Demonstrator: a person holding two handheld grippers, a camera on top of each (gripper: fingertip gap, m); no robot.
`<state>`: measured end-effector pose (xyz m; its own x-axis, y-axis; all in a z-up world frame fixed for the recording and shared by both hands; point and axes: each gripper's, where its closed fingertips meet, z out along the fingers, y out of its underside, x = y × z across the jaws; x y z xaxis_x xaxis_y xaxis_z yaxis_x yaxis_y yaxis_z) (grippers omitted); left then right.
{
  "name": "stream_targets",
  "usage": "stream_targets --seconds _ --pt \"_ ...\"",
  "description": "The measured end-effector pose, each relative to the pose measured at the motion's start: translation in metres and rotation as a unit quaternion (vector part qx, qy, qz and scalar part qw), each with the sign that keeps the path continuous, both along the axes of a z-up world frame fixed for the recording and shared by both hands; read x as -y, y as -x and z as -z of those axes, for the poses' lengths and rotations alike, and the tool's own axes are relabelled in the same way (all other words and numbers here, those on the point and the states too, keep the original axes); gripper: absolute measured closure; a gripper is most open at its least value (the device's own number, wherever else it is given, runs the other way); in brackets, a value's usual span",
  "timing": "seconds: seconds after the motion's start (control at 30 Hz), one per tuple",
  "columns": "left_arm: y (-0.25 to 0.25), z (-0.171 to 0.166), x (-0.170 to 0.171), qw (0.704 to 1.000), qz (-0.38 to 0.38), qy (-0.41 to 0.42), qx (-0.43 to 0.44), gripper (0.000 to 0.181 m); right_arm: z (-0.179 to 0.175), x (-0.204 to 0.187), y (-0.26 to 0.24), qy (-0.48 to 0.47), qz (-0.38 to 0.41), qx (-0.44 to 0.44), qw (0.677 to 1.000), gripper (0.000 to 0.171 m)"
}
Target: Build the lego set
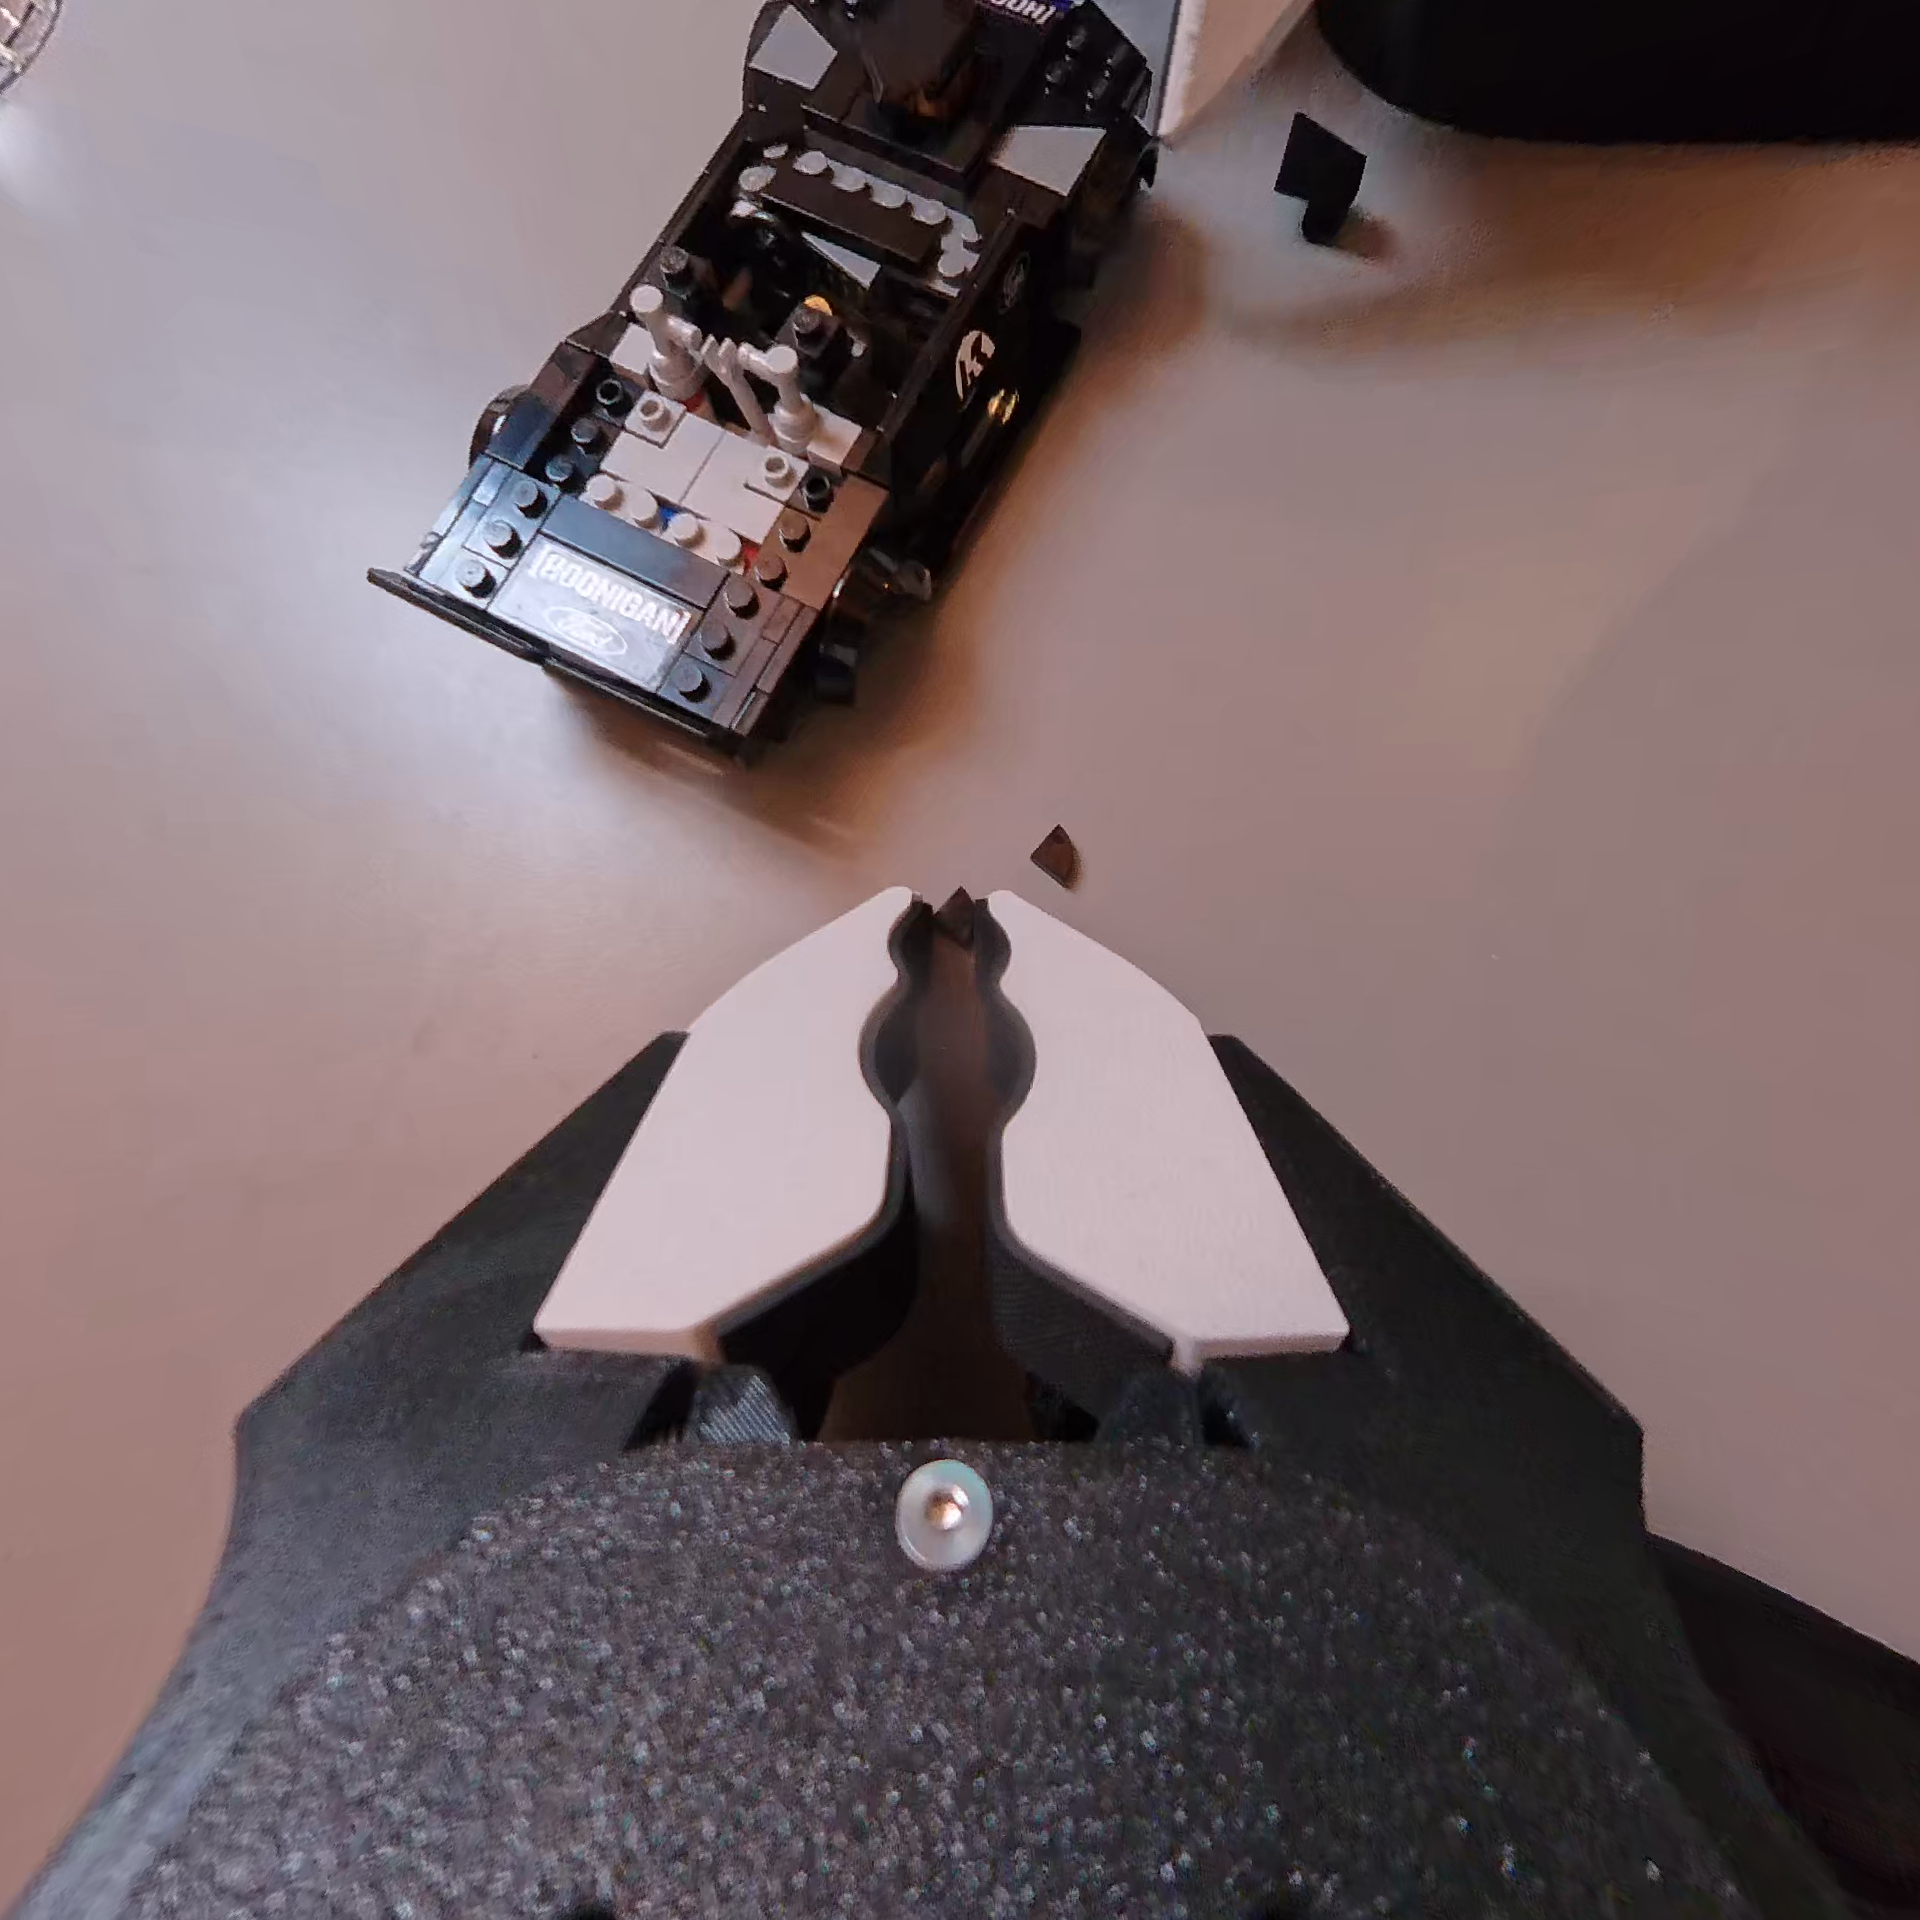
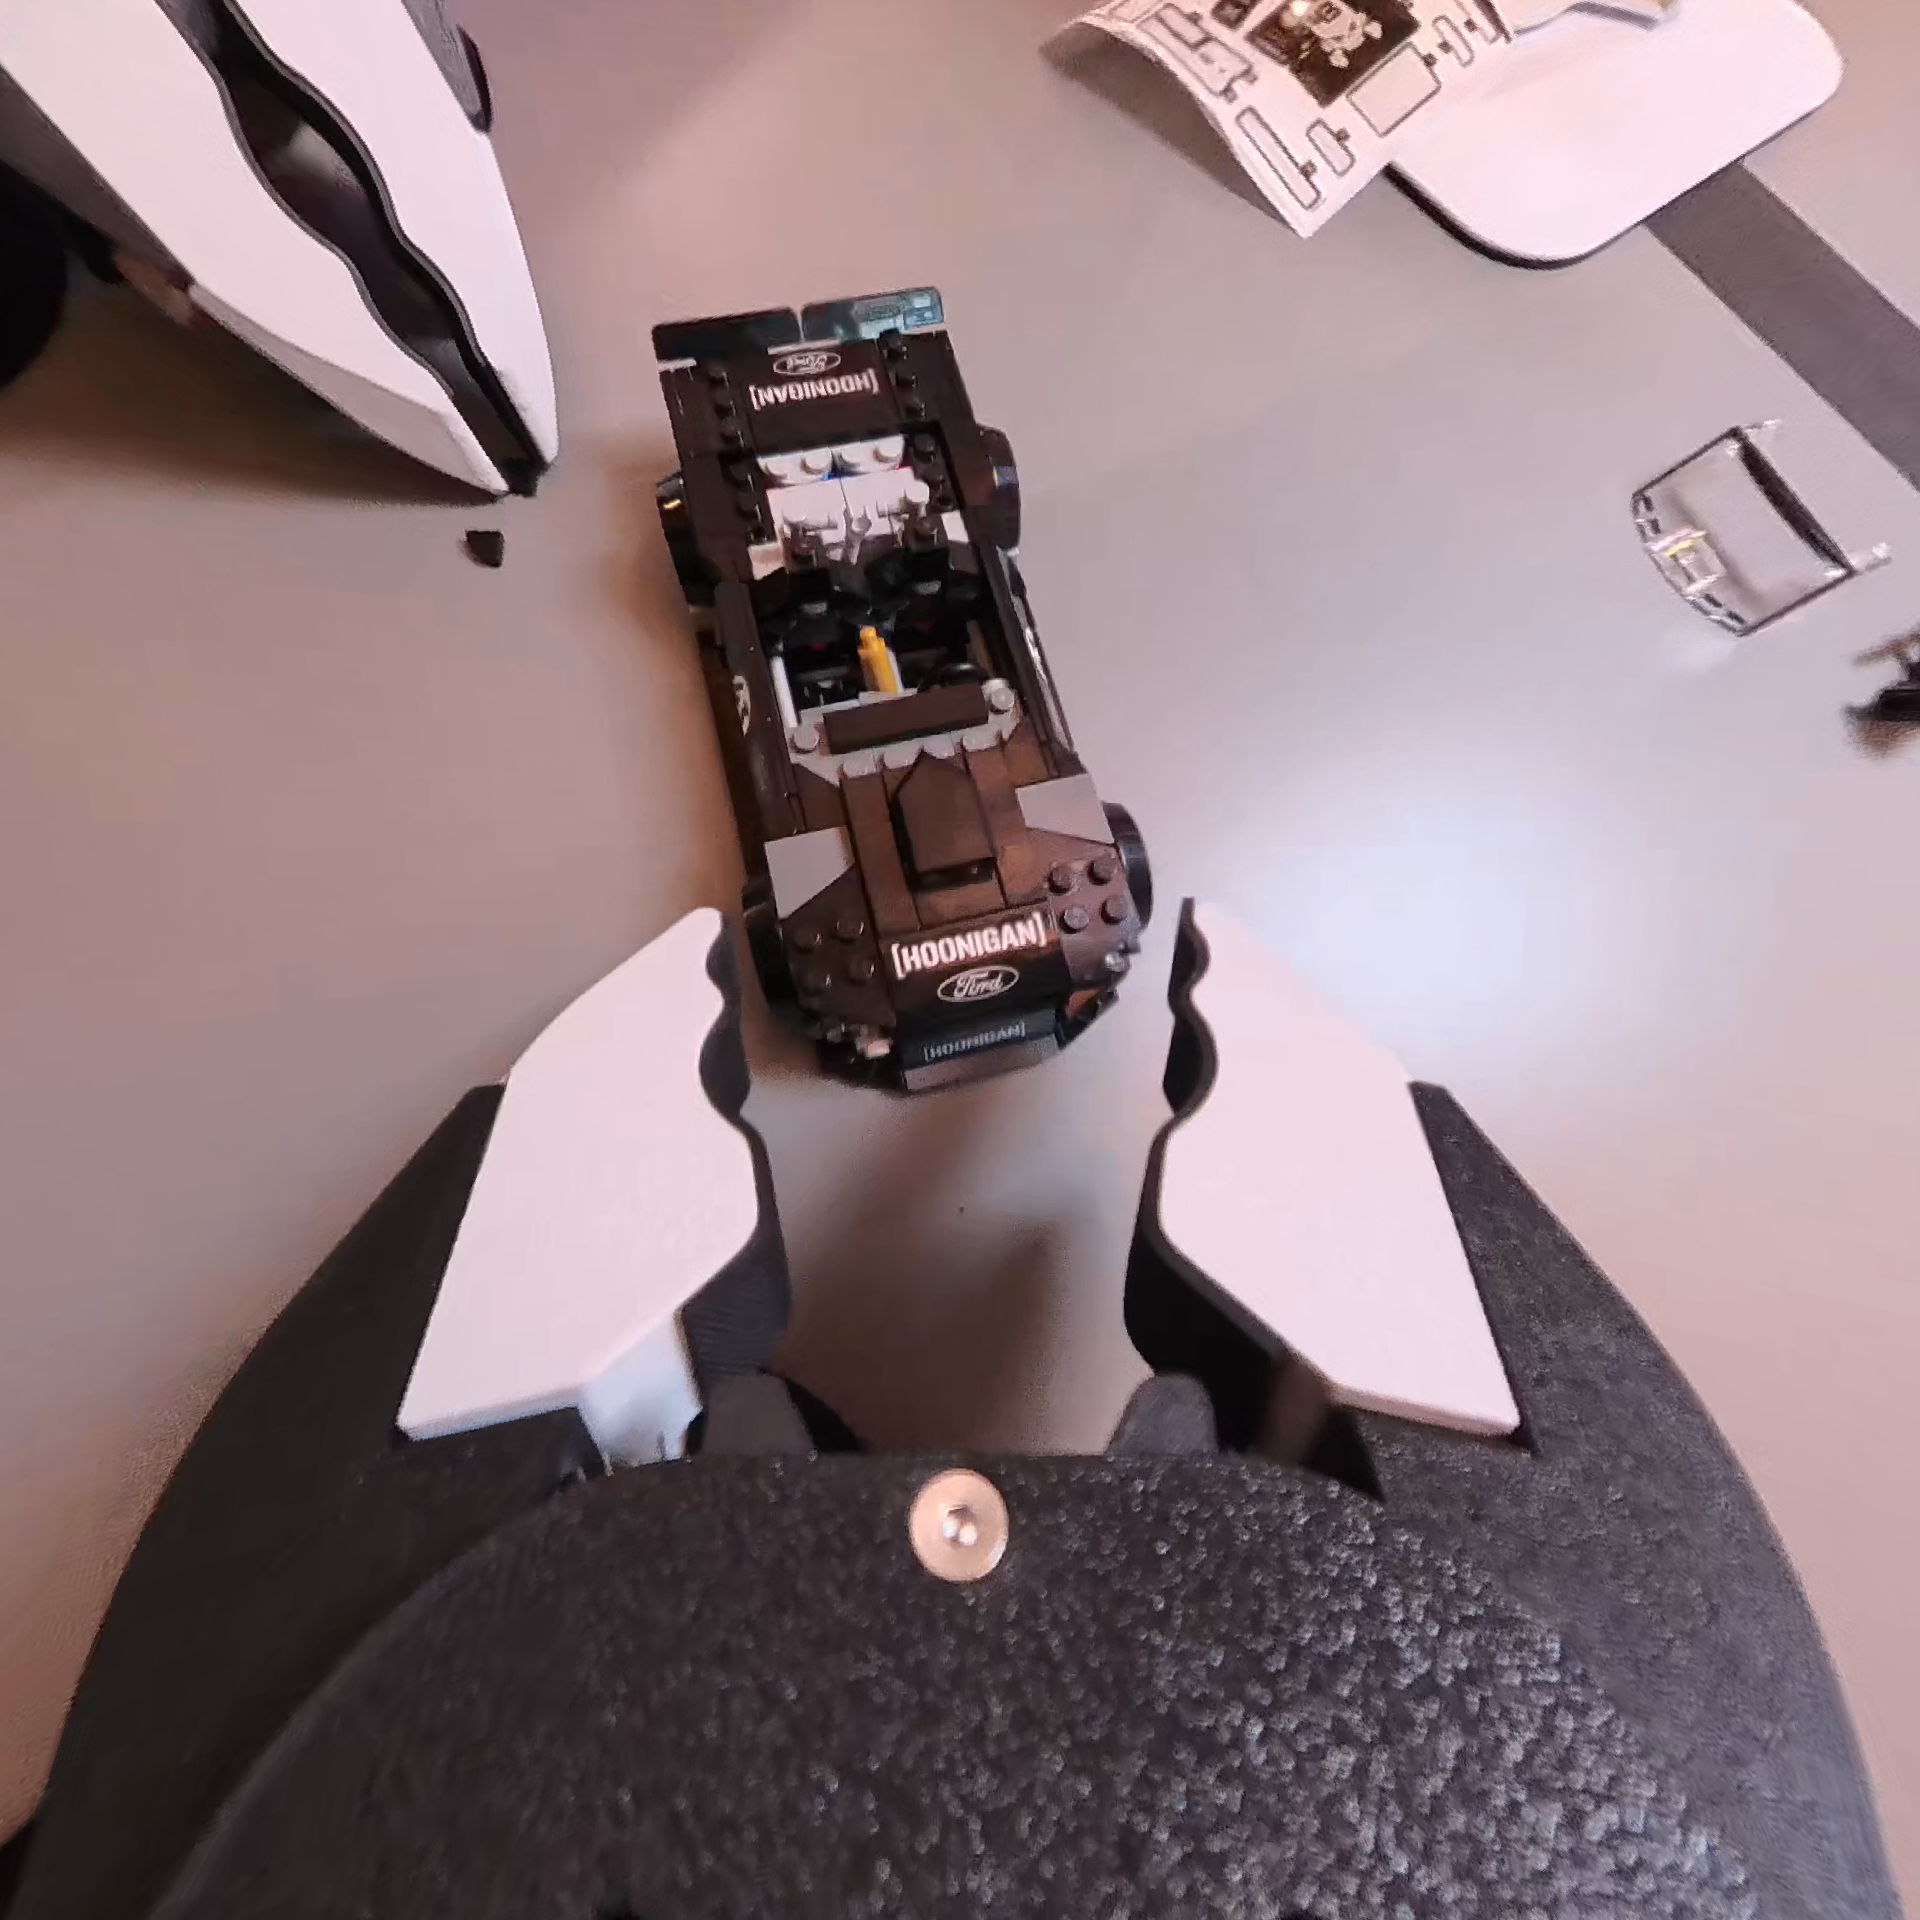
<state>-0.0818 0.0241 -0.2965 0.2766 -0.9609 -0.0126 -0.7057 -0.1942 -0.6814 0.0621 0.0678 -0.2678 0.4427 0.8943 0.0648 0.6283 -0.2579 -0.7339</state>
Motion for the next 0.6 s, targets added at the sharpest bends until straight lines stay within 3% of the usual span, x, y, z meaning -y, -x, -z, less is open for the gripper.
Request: stream_targets --seconds 0.17,0.43,0.6 --pt "0.002 -0.001 -0.003 1.0 -0.004 -0.015 0.008 0.173 0.003 -0.006 0.007 0.038 -0.017 -0.013 0.999 0.089" --pt "0.007 -0.016 -0.014 0.998 -0.031 -0.028 0.05 0.173 0.006 0.015 0.014 0.034 -0.022 0.016 0.999 0.095" --pt "0.008 -0.018 -0.014 0.997 -0.033 -0.032 0.059 0.173 -0.001 0.054 0.032 0.055 -0.09 -0.004 0.994 0.111"
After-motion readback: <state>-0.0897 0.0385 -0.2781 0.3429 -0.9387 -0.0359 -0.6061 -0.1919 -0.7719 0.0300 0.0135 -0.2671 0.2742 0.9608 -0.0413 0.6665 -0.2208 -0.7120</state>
